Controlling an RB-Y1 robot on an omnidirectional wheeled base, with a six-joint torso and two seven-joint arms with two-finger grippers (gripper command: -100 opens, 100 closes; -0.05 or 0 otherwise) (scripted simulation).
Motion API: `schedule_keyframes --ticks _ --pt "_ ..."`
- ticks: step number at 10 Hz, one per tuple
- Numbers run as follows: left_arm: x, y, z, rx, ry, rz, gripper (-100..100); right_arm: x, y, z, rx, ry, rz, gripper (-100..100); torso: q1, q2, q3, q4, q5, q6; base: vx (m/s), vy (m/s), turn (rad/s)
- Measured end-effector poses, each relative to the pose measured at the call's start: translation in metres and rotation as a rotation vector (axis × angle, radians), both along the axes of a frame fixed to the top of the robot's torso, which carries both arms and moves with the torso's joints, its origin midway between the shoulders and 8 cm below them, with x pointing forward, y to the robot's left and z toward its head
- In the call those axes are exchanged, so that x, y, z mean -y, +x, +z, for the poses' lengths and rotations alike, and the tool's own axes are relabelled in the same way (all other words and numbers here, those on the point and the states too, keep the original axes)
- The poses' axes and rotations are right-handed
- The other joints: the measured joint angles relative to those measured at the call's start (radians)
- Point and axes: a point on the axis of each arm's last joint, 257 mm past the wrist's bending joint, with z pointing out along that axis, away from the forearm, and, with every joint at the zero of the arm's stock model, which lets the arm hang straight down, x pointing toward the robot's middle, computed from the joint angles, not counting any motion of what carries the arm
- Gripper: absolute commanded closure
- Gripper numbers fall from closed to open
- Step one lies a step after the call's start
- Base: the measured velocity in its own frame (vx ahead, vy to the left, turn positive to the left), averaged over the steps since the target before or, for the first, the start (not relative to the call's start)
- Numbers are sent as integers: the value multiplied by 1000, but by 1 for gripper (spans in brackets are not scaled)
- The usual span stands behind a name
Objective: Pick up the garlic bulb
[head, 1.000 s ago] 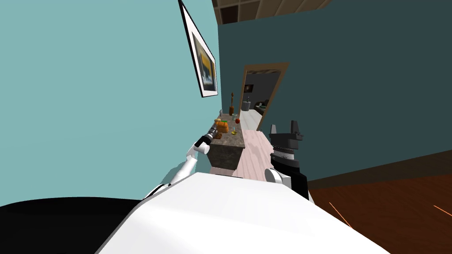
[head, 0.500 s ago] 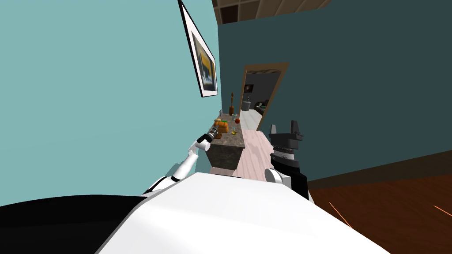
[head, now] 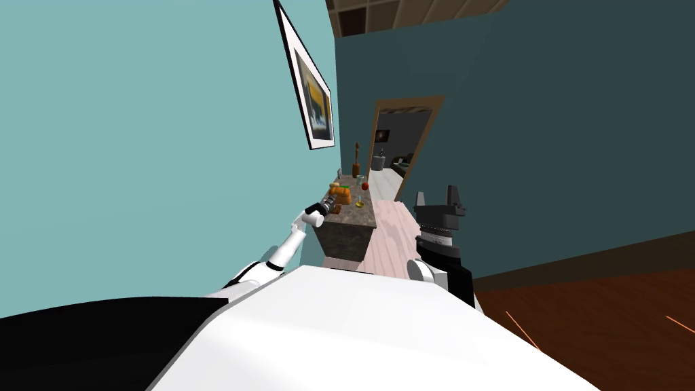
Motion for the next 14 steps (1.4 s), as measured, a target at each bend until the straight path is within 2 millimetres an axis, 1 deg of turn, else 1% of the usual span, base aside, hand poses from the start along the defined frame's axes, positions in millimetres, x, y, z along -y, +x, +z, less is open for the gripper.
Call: schedule_keyframes --ticks 3,4,7,9,11,12,14 --pt "-3 6 -20 -89 43 -15 -100 0 0 0 0 0 0 0 0 0 0 0 0 0 -2 -2 1" --pt "-4 6 -24 -108 50 -17 -100 0 0 0 0 0 0 0 0 0 0 0 0 0 0 0 0" --pt "-7 16 -34 -186 90 -32 -100 0 0 0 0 0 0 0 0 0 0 0 0 0 0 -2 0" --pt "-9 15 -44 -237 110 -37 -100 0 0 0 0 0 0 0 0 0 0 0 0 0 1 -3 -2" --pt "-15 16 -51 -288 134 -45 -100 0 0 0 0 0 0 0 0 0 0 0 0 0 4 -4 -4" --pt "-18 19 -52 -314 147 -49 -100 0 0 0 0 0 0 0 0 -1 0 0 0 0 9 -6 -5" --pt "-22 16 -60 -361 165 -55 -100 0 0 0 0 0 0 0 0 0 0 0 0 0 4 -2 -3"
